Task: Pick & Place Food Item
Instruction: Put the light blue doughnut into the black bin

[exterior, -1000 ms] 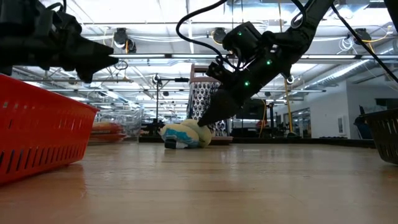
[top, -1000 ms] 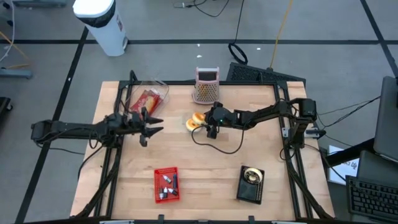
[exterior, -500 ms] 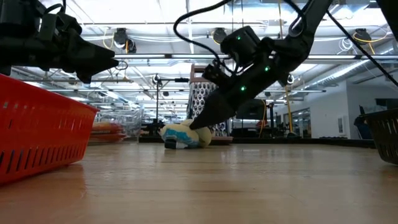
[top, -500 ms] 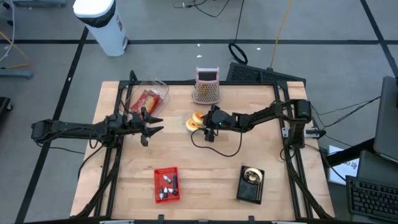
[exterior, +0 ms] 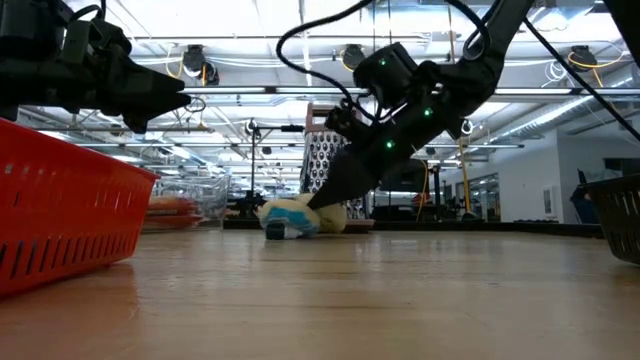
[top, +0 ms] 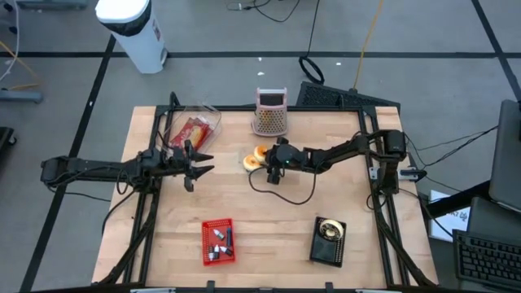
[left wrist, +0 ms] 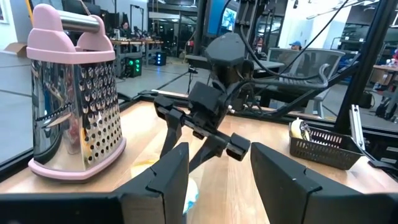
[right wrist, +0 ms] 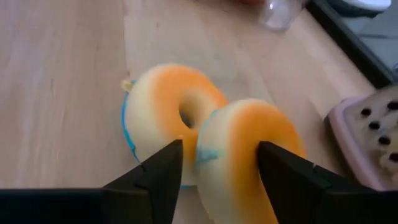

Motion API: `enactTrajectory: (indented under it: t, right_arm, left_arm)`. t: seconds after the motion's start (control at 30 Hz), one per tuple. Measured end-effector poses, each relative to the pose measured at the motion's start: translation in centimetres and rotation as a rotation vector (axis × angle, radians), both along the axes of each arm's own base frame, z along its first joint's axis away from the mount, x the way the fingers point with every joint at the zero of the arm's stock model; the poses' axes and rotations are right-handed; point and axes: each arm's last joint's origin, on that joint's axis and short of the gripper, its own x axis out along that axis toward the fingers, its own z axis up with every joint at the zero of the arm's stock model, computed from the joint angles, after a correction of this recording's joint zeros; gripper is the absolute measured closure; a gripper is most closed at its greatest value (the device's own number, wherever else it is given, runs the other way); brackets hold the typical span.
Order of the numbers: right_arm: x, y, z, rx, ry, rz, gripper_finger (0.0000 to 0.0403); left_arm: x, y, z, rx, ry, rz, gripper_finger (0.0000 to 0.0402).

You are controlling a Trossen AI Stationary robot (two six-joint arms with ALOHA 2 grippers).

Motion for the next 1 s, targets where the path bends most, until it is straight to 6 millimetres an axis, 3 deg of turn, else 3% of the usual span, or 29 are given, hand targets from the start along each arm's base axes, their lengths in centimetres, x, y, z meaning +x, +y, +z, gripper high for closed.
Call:
enactTrajectory:
  t: [0.63, 0.8, 1.0]
  right_arm:
    - [-0.4, -0.1, -0.3, -0.074, 0.069, -0.094, 0.0325]
    - [-0.8, 0.9, 2.2, -0.07, 0.033, -0.068, 0.0352]
    - [-3.3, 3.4, 7.4, 0.003, -0.001, -0.042, 0.0378]
  left_arm:
    - [0.0, 0.0, 0.0, -0.001, 0.0, 0.0, 0.0227]
    - [0.0, 0.0, 0.0, -0.001, 0.0, 0.0, 0.0227]
    - [0.0, 0.0, 0.0, -0.001, 0.001, 0.0, 0.0227]
